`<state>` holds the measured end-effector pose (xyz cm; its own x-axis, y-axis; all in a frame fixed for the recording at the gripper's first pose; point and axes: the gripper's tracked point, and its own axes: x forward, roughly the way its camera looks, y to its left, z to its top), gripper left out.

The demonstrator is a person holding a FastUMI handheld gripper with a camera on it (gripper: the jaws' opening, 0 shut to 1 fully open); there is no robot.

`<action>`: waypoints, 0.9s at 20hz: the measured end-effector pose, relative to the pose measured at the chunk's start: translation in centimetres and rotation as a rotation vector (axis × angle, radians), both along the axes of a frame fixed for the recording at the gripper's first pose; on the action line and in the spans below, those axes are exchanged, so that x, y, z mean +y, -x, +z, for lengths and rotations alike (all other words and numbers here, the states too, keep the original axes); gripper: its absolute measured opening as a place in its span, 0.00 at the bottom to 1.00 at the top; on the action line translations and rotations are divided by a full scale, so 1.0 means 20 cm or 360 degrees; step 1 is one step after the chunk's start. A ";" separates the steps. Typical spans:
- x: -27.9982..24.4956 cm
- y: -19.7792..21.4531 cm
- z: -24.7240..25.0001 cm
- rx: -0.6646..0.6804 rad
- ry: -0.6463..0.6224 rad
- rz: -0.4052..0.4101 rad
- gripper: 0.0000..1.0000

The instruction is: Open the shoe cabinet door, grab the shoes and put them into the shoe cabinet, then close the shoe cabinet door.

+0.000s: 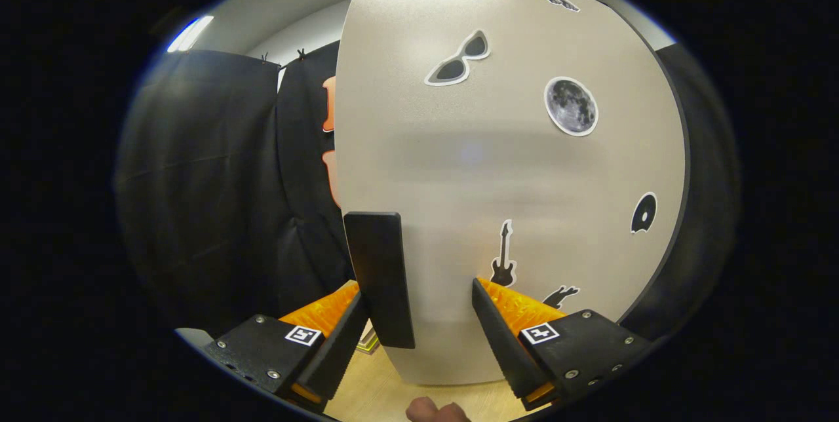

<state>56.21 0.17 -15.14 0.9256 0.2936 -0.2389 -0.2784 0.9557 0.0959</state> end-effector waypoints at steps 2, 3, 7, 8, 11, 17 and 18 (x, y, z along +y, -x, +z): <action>0.00 -0.03 0.00 -0.0001 -0.0015 0.0007 0.96; 0.01 -0.04 0.00 -0.0001 -0.0020 0.0014 0.96; 0.02 -0.09 0.00 -0.0004 -0.0036 0.0029 0.97; 0.02 -0.09 0.00 -0.0006 -0.0043 0.0031 0.97; 0.02 -0.09 0.00 -0.0006 -0.0057 0.0035 0.98; 0.03 -0.10 -0.01 -0.0035 -0.0063 0.0035 0.97; 0.03 -0.10 0.00 -0.0036 -0.0067 0.0029 0.97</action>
<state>58.26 0.80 -15.19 0.9250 0.3198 -0.2051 -0.2982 0.9457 0.1296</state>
